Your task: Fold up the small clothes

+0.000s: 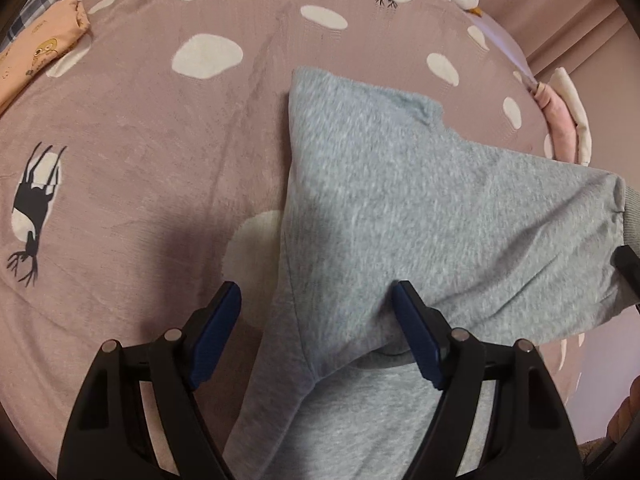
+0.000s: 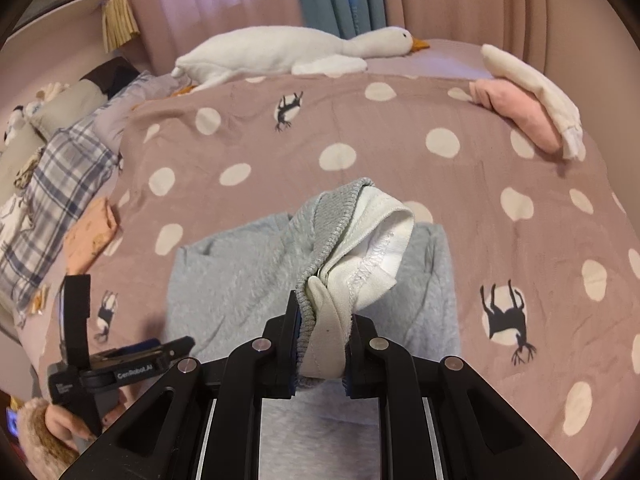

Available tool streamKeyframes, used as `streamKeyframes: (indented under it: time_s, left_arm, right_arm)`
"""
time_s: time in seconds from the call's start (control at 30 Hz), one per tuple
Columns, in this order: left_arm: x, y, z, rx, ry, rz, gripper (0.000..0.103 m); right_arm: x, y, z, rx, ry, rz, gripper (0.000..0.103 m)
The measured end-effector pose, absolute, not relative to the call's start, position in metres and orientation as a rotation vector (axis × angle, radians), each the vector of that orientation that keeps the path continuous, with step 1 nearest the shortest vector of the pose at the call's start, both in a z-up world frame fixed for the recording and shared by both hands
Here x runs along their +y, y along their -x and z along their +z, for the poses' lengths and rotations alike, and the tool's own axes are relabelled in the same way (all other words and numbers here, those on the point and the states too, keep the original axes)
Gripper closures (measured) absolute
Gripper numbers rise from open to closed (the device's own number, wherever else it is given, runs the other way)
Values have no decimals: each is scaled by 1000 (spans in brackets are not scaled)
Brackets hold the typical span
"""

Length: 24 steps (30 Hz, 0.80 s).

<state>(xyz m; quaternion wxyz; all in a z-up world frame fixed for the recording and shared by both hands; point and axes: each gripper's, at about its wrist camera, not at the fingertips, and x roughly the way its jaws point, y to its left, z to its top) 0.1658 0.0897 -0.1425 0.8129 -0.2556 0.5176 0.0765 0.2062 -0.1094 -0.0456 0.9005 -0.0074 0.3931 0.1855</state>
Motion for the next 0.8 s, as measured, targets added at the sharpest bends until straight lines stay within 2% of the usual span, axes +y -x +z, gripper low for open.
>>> streamKeyframes:
  time_s: [0.8]
  left_arm:
    - [86, -175, -156, 1118, 547, 174, 18]
  right_arm:
    - [-122, -215, -73, 889, -11, 366, 86]
